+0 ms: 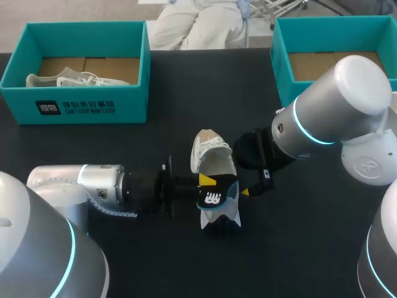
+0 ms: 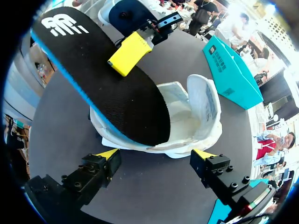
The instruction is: Take the shoe out of the shoebox, open the shoe tongue, remove and reinsert the insole, then place the shoe into the shoebox
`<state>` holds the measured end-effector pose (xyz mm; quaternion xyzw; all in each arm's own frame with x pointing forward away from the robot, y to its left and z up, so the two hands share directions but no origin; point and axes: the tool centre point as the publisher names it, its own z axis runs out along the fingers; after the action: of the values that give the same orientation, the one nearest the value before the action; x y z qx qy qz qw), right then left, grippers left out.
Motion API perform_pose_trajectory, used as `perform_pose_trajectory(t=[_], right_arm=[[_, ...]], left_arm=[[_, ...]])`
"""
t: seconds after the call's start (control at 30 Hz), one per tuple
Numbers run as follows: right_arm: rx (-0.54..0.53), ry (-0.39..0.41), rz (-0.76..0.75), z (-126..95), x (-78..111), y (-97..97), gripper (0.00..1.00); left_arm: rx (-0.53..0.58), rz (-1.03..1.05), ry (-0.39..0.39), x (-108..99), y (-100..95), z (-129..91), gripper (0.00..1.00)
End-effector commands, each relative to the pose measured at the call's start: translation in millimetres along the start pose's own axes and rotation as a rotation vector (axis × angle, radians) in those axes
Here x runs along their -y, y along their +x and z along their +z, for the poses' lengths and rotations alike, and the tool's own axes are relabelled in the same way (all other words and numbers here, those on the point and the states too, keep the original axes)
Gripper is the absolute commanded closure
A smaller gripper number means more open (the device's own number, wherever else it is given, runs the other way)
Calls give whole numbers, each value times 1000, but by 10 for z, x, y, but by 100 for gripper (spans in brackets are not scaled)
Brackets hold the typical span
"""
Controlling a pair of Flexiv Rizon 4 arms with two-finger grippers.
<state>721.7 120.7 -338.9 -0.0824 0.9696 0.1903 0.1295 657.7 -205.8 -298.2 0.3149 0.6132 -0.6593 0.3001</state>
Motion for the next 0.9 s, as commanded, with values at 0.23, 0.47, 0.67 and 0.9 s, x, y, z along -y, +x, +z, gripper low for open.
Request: perform_pose_trajectory(t=[0.23, 0.47, 0.67, 0.9], right_arm=[[3, 0, 1, 9, -3, 15, 0], [3, 0, 1, 9, -3, 15, 0], [3, 0, 1, 9, -3, 15, 0], [3, 0, 1, 9, -3, 15, 0]], left_arm=[[-32, 21, -51, -144, 16, 74, 100], [-54, 28, -94, -312, -2, 34, 100], [-80, 43, -138, -478, 29, 7, 100], [-81, 35, -179, -644, 11, -59, 100]])
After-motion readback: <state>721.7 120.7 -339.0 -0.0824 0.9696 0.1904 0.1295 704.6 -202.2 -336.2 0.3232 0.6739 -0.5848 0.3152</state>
